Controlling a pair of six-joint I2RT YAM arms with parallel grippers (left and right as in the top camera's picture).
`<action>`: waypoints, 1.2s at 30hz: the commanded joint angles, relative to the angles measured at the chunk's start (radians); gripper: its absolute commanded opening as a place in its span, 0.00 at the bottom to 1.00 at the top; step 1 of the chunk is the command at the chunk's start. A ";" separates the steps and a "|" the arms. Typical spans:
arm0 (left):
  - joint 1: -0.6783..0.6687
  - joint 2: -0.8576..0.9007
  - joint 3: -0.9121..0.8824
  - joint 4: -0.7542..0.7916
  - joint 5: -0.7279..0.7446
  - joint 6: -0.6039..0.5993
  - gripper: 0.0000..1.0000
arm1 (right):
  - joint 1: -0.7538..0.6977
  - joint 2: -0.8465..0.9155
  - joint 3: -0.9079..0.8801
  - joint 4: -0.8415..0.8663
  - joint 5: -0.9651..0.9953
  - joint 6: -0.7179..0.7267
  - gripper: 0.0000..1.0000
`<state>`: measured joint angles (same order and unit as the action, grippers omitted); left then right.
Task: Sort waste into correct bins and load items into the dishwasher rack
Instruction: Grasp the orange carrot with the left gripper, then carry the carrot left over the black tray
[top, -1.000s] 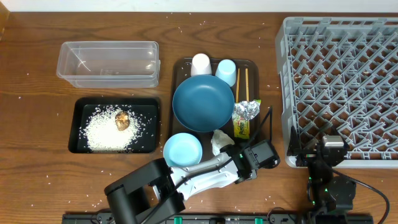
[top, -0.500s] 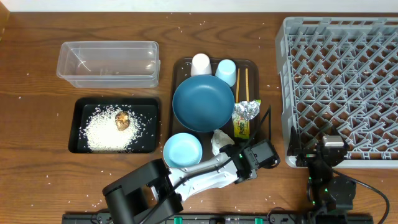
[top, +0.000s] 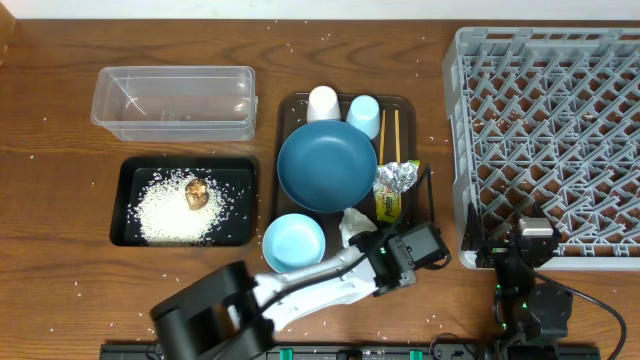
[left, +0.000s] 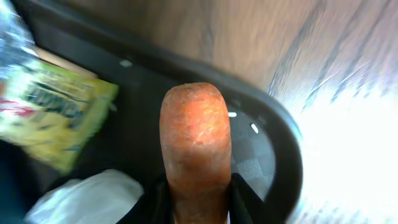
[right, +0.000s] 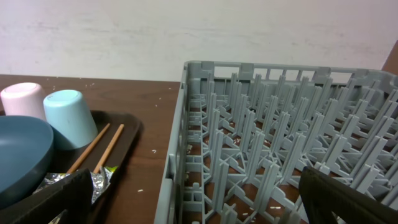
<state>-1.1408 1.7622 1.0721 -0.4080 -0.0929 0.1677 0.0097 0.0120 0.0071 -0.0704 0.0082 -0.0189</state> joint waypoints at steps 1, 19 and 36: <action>0.002 -0.093 0.005 -0.001 -0.005 -0.036 0.25 | 0.005 -0.006 -0.002 -0.004 0.002 -0.008 0.99; 0.279 -0.349 0.005 -0.076 -0.005 -0.227 0.20 | 0.005 -0.006 -0.002 -0.004 0.002 -0.008 0.99; 0.973 -0.337 0.003 -0.259 0.055 -0.496 0.21 | 0.005 -0.006 -0.002 -0.004 0.002 -0.008 0.99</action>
<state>-0.2279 1.4250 1.0721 -0.6506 -0.0742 -0.2577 0.0097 0.0120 0.0071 -0.0700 0.0082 -0.0193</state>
